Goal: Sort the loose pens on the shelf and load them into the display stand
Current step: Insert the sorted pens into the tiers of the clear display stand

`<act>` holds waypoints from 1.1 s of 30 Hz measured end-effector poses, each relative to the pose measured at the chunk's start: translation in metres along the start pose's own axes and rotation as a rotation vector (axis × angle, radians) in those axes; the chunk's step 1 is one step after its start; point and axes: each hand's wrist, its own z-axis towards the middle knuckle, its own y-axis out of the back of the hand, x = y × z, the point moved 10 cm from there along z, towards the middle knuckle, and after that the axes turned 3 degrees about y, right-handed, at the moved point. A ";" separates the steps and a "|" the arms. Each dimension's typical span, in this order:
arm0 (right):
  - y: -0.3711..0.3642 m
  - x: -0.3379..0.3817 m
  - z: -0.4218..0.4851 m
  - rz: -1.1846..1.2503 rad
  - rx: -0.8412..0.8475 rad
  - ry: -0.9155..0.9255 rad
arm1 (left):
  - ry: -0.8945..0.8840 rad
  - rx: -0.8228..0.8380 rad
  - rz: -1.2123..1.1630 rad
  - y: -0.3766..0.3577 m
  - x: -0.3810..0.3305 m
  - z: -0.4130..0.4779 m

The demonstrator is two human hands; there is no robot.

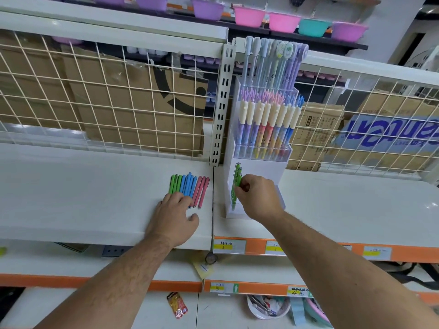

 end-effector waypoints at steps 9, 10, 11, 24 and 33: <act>-0.006 -0.008 0.003 0.129 -0.001 -0.045 | -0.003 -0.005 0.002 0.001 0.000 -0.001; -0.007 -0.009 0.004 0.140 -0.004 -0.046 | -0.005 -0.006 0.002 0.002 0.000 -0.001; -0.008 -0.010 0.004 0.147 -0.004 -0.049 | -0.006 -0.005 0.002 0.002 0.000 -0.001; -0.018 -0.033 -0.002 0.229 -0.035 -0.096 | 0.018 -0.002 -0.018 0.002 0.001 -0.001; -0.064 0.014 -0.049 0.310 0.071 0.090 | 0.291 -0.114 -0.278 0.015 0.035 0.005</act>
